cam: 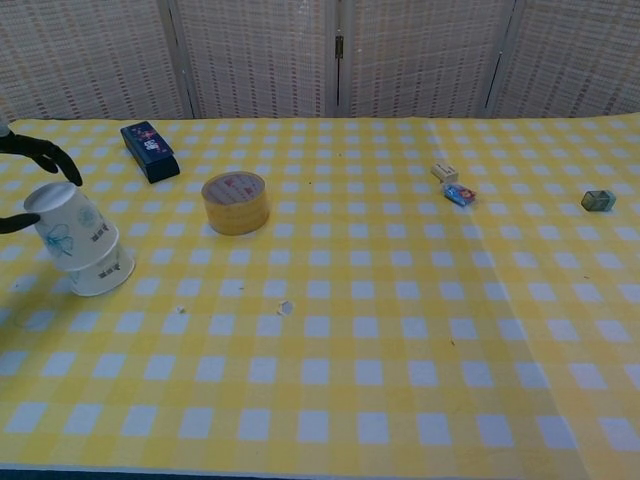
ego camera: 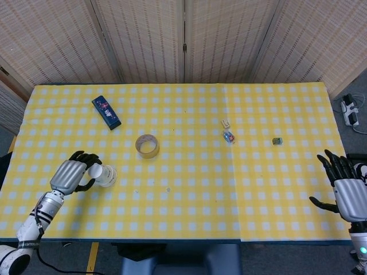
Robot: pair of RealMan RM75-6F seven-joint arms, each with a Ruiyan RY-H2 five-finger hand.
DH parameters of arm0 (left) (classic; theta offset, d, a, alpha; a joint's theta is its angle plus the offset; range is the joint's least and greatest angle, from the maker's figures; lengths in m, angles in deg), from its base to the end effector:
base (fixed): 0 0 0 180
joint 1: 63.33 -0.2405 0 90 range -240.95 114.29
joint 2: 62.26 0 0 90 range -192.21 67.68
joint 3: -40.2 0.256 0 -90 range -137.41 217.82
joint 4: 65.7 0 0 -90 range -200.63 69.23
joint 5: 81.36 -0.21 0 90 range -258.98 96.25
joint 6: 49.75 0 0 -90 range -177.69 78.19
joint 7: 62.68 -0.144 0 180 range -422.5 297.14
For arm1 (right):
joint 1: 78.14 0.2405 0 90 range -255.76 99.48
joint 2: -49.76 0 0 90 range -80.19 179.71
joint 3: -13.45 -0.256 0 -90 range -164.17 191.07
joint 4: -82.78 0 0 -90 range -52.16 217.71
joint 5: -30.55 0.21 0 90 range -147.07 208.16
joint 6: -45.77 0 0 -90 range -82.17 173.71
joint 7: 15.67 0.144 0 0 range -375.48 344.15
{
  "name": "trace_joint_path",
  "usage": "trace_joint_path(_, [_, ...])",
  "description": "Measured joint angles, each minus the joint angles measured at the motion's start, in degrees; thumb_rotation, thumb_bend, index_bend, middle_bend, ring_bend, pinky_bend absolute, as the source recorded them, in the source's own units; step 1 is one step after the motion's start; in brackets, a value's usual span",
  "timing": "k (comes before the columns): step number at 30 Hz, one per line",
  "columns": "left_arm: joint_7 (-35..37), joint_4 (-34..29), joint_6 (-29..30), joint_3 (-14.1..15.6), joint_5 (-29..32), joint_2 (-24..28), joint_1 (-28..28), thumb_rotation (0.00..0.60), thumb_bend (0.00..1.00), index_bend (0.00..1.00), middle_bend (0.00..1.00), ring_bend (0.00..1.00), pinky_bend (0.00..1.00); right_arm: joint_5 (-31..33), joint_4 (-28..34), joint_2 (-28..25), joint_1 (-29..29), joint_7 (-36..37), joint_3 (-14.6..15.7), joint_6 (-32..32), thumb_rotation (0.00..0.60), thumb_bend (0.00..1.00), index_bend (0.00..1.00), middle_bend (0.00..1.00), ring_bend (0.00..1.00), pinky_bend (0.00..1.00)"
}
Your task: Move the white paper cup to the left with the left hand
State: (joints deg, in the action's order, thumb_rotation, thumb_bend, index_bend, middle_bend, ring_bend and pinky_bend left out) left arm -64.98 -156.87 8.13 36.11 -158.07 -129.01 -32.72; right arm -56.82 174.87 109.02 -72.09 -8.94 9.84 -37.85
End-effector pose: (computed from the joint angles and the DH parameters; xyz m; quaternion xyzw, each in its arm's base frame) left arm -0.2437 0.3055 0.0950 -0.7242 -0.3971 -0.3380 0.4512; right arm -0.3109 -0.1907 0.1843 0.6004 -0.3878 0.4051 0.5701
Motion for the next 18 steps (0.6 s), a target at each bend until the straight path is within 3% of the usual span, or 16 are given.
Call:
trace_joint_path(9, [-2.65,-1.12,0.43,0.14,-0.69,1.19,0.06,0.6,0.46,0.47,0.25,0.22,0.14,-0.03,0.29,-0.18,0.0,-0.19,0.01,0.0,0.6,0.1,0.0,0.0,0.02,0.0])
trace_joint_path(18, [-2.16,-5.83,2.42,-0.3,-2.07,6.23,-0.53,0.6,0.46,0.46,0.25,0.21,0.13,-0.16,0.7,-0.46,-0.14,-0.35,-0.11,-0.46,0.6,0.1,0.0,0.0,0.02,0.0])
